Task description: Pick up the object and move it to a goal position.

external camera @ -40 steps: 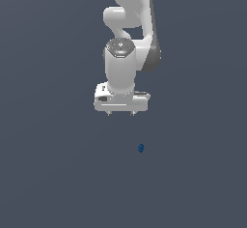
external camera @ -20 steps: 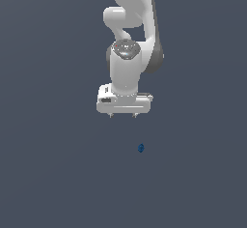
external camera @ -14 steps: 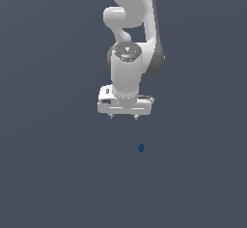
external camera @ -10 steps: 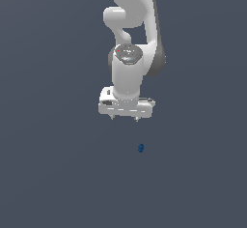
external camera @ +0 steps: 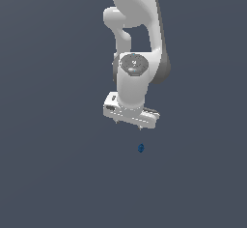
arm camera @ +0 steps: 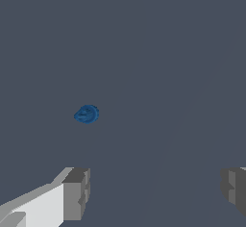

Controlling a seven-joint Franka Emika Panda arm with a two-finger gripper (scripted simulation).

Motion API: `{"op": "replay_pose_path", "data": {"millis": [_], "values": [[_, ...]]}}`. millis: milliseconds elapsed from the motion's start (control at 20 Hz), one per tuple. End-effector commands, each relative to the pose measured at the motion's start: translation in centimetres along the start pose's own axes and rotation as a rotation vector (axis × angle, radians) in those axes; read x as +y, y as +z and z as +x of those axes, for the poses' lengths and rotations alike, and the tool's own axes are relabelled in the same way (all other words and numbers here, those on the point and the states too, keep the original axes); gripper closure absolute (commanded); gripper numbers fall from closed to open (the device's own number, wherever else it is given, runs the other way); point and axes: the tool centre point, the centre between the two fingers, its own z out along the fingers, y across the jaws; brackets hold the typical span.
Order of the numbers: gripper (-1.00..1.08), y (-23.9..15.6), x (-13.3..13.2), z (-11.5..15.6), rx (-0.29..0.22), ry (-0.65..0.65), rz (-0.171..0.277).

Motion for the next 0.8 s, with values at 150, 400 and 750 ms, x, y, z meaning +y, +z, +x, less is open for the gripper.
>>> {"op": "replay_pose_path", "data": {"millis": [150,400,750], "values": [[-0.92,1.0,-1.5,0.9,-0.005,0.139,0.004],[-0.92,2.0,-2.8,1.6,-0.01,0.264,0.005],[-0.92,3.4,-4.8,2.4,-0.016,0.436,0.006]]}}
